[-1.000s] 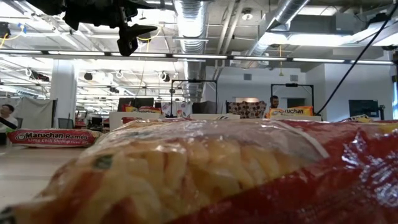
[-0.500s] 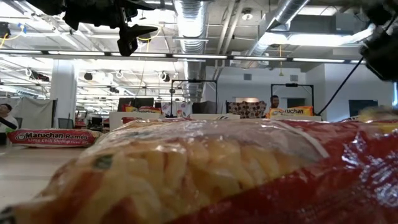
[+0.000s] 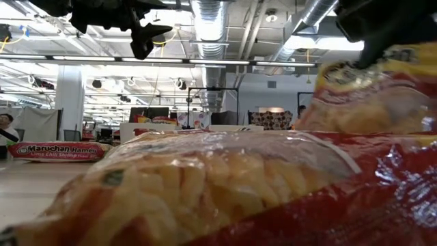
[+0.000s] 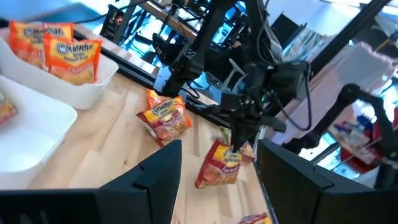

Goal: Sort Maruchan noodles
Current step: Put the red noodle pack into the left white bin

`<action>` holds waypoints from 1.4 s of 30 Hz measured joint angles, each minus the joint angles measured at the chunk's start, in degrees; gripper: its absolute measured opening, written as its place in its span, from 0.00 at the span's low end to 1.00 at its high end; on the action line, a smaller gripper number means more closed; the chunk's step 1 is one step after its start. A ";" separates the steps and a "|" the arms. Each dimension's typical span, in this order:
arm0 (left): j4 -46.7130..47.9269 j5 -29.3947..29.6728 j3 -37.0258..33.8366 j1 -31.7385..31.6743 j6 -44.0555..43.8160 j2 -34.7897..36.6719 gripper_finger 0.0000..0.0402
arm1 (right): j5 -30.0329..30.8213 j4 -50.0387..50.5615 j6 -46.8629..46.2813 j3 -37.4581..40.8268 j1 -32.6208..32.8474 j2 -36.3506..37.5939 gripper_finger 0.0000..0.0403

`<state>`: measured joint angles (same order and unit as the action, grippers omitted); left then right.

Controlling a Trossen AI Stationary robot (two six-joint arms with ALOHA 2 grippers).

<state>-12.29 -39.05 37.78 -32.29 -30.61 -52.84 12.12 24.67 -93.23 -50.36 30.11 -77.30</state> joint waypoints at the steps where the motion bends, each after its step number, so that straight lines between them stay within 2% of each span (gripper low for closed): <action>1: -0.02 0.00 0.00 0.17 1.28 0.00 0.49 | 0.00 0.04 1.44 -0.54 -0.64 0.00 0.01; 5: -0.10 0.36 0.00 1.10 4.71 -0.10 0.49 | -1.17 0.23 8.01 -2.77 -3.64 0.00 0.01; 9: -0.79 0.63 0.00 1.59 3.96 -0.85 0.49 | -4.33 0.25 16.38 -5.14 -7.81 0.00 0.01; 17: -1.31 0.73 0.00 2.77 2.25 -0.81 0.49 | -13.37 0.19 34.88 -9.98 -19.23 0.00 0.01; 21: -1.19 3.00 0.00 2.77 2.45 -0.81 0.49 | -17.31 0.19 41.06 -11.56 -23.47 0.00 0.00; 29: -1.20 6.95 0.00 2.77 3.12 -0.81 0.49 | -22.58 1.47 46.14 -12.06 -27.33 0.00 0.00; 42: -1.14 9.12 0.00 2.77 4.64 -0.81 0.55 | -23.85 2.56 47.22 -12.06 -27.48 0.01 0.00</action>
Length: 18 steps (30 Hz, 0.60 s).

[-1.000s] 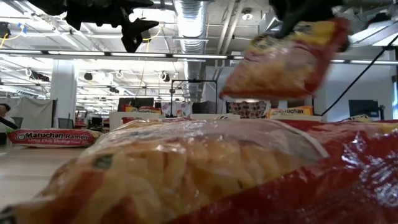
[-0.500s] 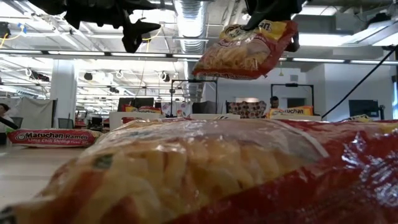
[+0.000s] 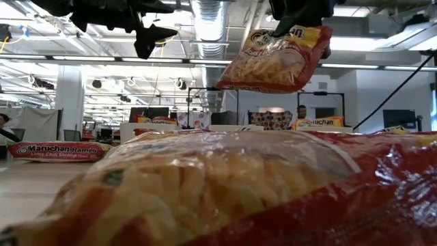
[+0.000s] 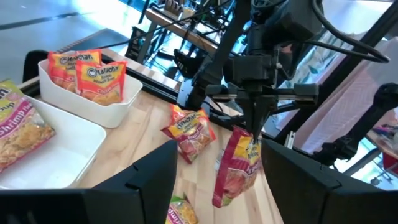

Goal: Sort Maruchan noodles
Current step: Put the red noodle pack into the left white bin

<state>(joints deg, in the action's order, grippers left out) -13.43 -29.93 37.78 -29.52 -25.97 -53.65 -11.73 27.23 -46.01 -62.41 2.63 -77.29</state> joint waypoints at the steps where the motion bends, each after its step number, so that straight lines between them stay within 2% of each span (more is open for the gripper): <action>1: 0.00 0.21 0.00 0.00 -0.27 0.00 0.56 | -0.09 -0.01 -0.01 0.00 -0.13 0.01 0.00; 11: -0.62 -1.03 0.00 1.77 -1.38 -1.11 0.56 | -6.42 -6.96 0.14 0.00 -2.48 0.01 0.00; 18: -8.09 -1.25 0.02 3.96 -5.27 -6.95 0.56 | -10.98 -9.93 0.48 -0.27 -3.58 0.01 0.00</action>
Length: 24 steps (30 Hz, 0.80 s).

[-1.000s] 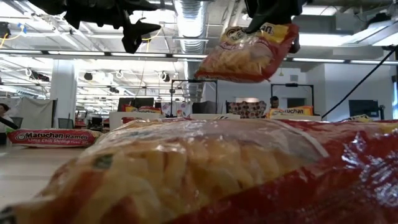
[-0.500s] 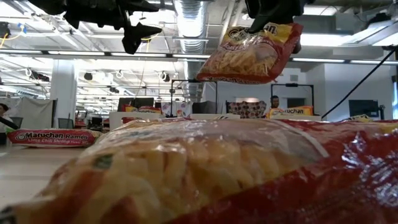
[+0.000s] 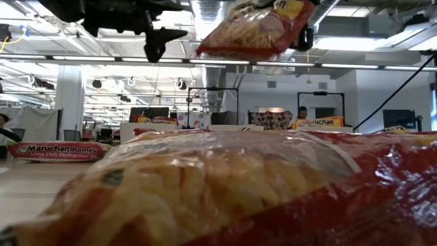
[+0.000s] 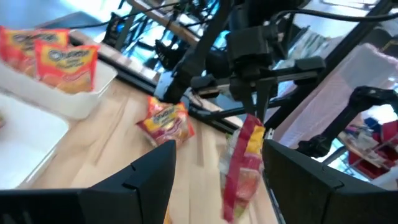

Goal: Sort Maruchan noodles
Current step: Put the red noodle pack into the left white bin

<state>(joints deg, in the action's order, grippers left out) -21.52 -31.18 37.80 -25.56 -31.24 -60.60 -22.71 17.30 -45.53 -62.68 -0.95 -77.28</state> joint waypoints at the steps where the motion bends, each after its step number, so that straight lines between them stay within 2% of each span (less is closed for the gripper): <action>1: -0.62 -0.14 0.03 0.13 -0.51 -0.93 0.56 | -0.52 0.76 0.46 -0.43 -0.02 0.00 0.00; 8: -6.38 -4.04 0.00 1.00 -4.03 -6.42 0.56 | -3.34 2.95 4.05 -4.24 -2.54 0.00 0.00; 16: -14.64 -4.34 0.00 3.57 -5.83 -11.77 0.56 | -5.66 3.46 5.10 -4.98 -5.50 0.04 0.00; 24: -22.37 -4.52 1.21 5.76 -6.76 -18.45 0.56 | -6.18 3.47 5.05 -4.98 -5.64 0.04 0.00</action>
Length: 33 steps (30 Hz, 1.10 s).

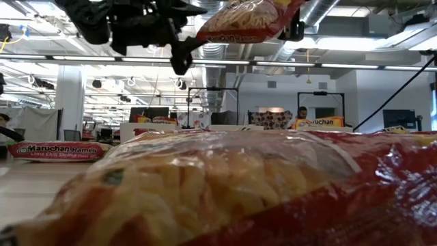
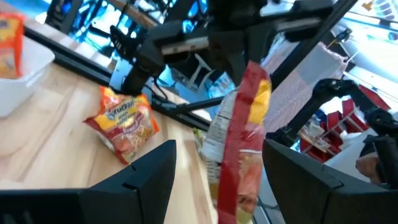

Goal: Sort Maruchan noodles
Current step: Put the red noodle pack into the left white bin

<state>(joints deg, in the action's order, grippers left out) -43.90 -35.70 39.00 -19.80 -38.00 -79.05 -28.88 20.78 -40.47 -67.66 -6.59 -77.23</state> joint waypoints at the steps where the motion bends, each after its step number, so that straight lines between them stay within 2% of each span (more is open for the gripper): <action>1: 0.00 -0.27 0.96 0.31 0.22 -1.11 0.56 | 0.00 0.00 -0.05 0.00 0.00 0.00 0.00; 11: -0.35 -9.58 13.84 2.33 1.69 -13.08 0.56 | 0.04 2.38 -1.02 0.00 0.02 -0.02 0.00; 20: 1.33 -12.96 18.85 3.75 1.36 -18.93 0.55 | 0.28 3.23 -1.02 0.00 0.00 -0.02 0.00; 25: 1.25 -13.40 19.47 4.44 1.36 -20.13 0.44 | 0.28 3.20 -1.00 0.00 -0.05 -0.02 0.00; 33: 1.22 -14.63 19.47 4.40 0.40 -20.28 0.17 | 0.28 2.78 -0.98 0.00 -0.92 -0.04 0.03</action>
<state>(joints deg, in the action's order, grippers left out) -42.68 -50.33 58.48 -15.40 -37.60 -99.33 -28.60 23.55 -41.45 -67.66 -7.51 -77.28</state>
